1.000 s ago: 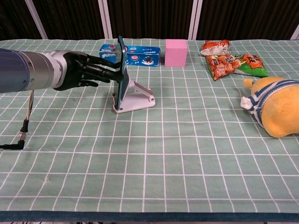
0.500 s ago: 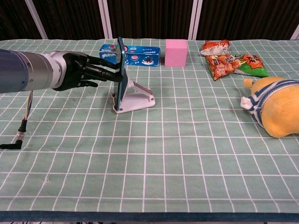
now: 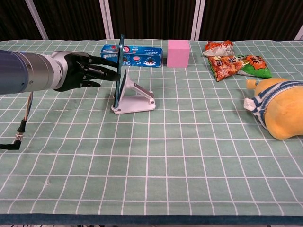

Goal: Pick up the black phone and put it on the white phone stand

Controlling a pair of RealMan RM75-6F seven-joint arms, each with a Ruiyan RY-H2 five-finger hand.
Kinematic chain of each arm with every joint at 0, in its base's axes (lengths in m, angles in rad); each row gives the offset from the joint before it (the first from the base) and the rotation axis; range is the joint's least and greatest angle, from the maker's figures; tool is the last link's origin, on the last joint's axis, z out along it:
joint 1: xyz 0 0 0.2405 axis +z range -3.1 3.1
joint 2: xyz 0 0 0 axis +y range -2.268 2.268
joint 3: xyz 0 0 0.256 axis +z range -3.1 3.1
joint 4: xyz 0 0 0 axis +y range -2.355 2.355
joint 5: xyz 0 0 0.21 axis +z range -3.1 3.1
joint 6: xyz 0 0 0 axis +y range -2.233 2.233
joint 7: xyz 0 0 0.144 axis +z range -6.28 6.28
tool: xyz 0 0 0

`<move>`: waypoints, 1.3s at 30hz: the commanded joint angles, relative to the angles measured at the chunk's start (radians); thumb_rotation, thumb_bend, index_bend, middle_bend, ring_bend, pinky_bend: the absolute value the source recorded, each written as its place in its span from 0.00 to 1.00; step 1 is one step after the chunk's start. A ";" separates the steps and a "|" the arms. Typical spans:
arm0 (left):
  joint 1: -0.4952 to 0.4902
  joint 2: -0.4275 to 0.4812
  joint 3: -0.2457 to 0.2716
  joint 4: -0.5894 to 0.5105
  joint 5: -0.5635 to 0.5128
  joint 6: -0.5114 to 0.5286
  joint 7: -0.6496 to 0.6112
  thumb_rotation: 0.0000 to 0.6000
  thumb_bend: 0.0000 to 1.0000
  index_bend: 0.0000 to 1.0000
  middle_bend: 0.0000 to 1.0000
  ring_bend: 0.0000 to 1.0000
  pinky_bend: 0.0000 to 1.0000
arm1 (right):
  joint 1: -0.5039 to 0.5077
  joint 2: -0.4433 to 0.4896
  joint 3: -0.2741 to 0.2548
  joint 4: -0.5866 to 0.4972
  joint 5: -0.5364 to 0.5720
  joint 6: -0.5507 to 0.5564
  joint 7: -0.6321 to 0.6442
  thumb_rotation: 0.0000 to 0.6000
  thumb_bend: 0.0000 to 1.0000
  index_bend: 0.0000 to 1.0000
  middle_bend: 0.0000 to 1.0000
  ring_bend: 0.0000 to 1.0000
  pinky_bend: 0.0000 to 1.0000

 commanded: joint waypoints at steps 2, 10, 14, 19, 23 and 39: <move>0.000 0.004 0.003 -0.002 0.004 -0.004 -0.001 1.00 0.33 0.13 0.08 0.00 0.00 | 0.000 0.000 0.000 0.000 0.000 0.000 0.000 1.00 0.43 0.01 0.00 0.00 0.14; -0.002 0.023 0.017 -0.010 0.016 -0.036 0.000 1.00 0.30 0.08 0.04 0.00 0.00 | 0.000 -0.001 0.000 0.000 0.000 0.001 -0.002 1.00 0.42 0.01 0.00 0.00 0.14; 0.000 0.032 0.024 -0.018 0.030 -0.045 -0.001 1.00 0.29 0.05 0.01 0.00 0.00 | 0.000 -0.001 0.000 0.000 0.000 0.001 -0.002 1.00 0.42 0.01 0.00 0.00 0.14; 0.010 0.049 0.035 -0.041 0.052 -0.041 -0.007 1.00 0.29 0.01 0.00 0.00 0.00 | 0.000 0.000 0.000 -0.001 0.000 0.001 0.000 1.00 0.42 0.01 0.00 0.00 0.14; 0.037 0.083 0.042 -0.085 0.087 -0.026 -0.018 1.00 0.29 0.00 0.00 0.00 0.00 | 0.000 0.000 0.000 0.000 -0.001 0.000 0.001 1.00 0.43 0.01 0.00 0.00 0.14; 0.353 0.370 0.291 -0.303 0.614 0.318 0.075 1.00 0.29 0.00 0.00 0.00 0.00 | -0.003 0.000 -0.003 0.002 -0.009 0.006 0.003 1.00 0.43 0.01 0.00 0.00 0.14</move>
